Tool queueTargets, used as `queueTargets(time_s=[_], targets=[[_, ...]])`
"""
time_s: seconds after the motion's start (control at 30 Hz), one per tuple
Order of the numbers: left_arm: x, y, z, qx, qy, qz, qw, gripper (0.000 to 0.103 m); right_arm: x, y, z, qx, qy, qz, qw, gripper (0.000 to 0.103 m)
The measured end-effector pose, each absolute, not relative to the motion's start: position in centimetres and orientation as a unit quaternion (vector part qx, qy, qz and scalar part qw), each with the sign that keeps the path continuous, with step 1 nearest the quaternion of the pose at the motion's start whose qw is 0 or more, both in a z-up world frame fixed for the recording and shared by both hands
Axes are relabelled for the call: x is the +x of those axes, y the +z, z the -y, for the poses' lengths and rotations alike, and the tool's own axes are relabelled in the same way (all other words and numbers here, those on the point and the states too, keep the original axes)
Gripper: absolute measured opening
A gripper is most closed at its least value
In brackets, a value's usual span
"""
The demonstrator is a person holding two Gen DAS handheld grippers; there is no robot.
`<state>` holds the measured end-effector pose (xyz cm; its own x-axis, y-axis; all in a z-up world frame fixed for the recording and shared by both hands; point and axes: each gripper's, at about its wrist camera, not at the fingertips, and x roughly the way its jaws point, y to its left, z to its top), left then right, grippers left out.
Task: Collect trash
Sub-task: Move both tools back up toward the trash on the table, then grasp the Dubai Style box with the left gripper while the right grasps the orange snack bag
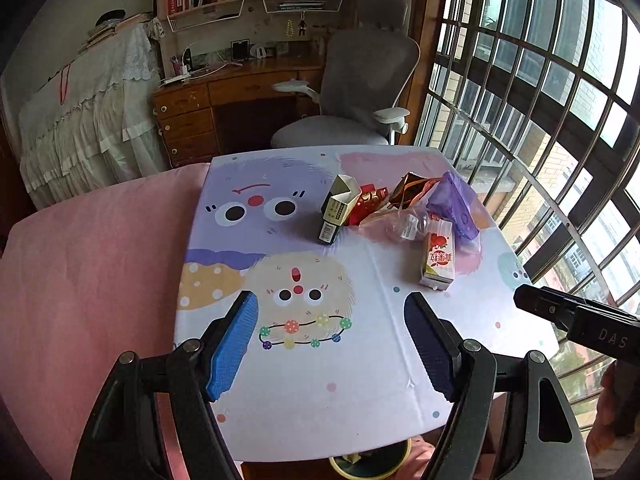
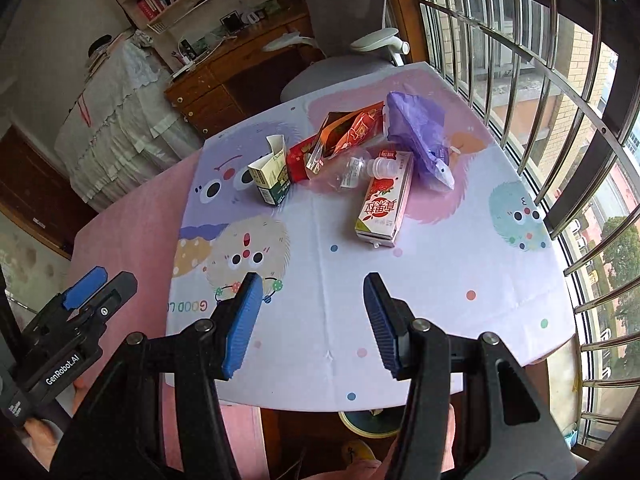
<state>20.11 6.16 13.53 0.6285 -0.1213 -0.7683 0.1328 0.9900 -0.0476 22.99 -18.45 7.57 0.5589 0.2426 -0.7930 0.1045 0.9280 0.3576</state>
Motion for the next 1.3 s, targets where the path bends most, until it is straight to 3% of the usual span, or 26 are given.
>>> queueTargets(time_s=[0.2, 0.5, 0.87, 0.93, 1.0, 1.07, 1.13, 1.3], targets=[[30.5, 11.0, -2.2, 0.056, -0.052, -0.450, 0.890, 0.077, 34.9, 5.5, 22.3, 0.236, 0.059, -0.498, 0.833, 0.050], [45.8, 3.4, 4.0, 0.115, -0.024, -0.509, 0.853, 0.077, 50.0, -2.1, 27.0, 0.315, 0.051, -0.563, 0.762, 0.053], [53.1, -4.3, 4.5, 0.107, 0.007, -0.567, 0.817, 0.077, 58.7, -10.1, 28.1, 0.355, 0.021, -0.620, 0.699, 0.053], [53.6, -5.3, 4.6, 0.097, 0.004, -0.576, 0.812, 0.065, 59.0, -10.9, 27.5, 0.350, 0.025, -0.626, 0.696, 0.049], [53.8, -6.4, 4.2, 0.079, -0.002, -0.591, 0.803, 0.046, 59.1, -11.4, 26.9, 0.335, 0.026, -0.632, 0.698, 0.034], [53.9, -7.0, 3.8, 0.058, -0.001, -0.596, 0.801, 0.034, 58.9, -11.7, 26.2, 0.321, 0.031, -0.636, 0.701, 0.020], [53.7, -7.0, 3.6, 0.044, 0.004, -0.593, 0.804, 0.029, 58.5, -11.6, 25.9, 0.316, 0.040, -0.635, 0.703, 0.016], [51.8, -4.9, 2.8, 0.022, 0.013, -0.569, 0.822, 0.029, 57.2, -10.4, 25.3, 0.314, 0.068, -0.626, 0.711, 0.009]])
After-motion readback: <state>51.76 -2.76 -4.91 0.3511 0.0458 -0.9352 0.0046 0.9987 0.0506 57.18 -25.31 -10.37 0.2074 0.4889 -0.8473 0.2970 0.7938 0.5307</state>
